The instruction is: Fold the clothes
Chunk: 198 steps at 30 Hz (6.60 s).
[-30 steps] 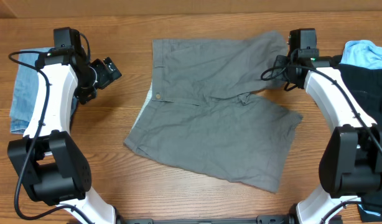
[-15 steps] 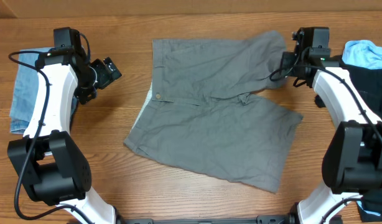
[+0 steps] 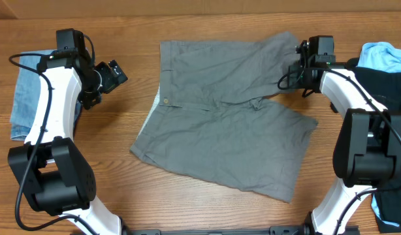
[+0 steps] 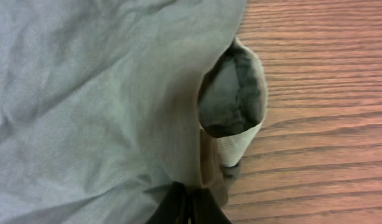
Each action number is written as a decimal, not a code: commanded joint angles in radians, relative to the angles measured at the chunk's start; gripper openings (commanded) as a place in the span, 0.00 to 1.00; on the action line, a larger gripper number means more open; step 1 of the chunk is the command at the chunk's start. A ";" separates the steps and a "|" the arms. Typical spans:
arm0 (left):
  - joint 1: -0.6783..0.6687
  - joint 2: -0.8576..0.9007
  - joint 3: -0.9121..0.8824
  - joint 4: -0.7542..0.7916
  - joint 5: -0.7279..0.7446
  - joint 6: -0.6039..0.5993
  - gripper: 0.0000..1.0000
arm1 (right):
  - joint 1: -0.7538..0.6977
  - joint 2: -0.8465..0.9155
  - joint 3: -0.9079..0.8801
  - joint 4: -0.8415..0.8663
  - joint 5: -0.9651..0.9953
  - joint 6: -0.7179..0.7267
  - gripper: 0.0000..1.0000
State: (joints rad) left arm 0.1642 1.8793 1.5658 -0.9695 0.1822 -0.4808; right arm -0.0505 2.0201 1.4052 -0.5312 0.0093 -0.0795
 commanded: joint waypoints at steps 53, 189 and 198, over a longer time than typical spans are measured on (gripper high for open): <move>-0.001 -0.013 0.005 0.002 -0.006 -0.021 1.00 | -0.175 -0.093 0.212 -0.280 -0.015 0.000 0.94; -0.001 -0.013 0.005 0.002 -0.006 -0.021 1.00 | -0.193 0.098 0.661 -0.917 0.098 0.186 0.63; -0.001 -0.013 0.005 0.002 -0.006 -0.021 1.00 | -0.154 0.067 0.858 -1.021 -0.233 0.180 0.38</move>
State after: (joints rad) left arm 0.1642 1.8793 1.5658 -0.9695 0.1825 -0.4808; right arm -0.2352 2.1418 2.2147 -1.5566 -0.0490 0.0853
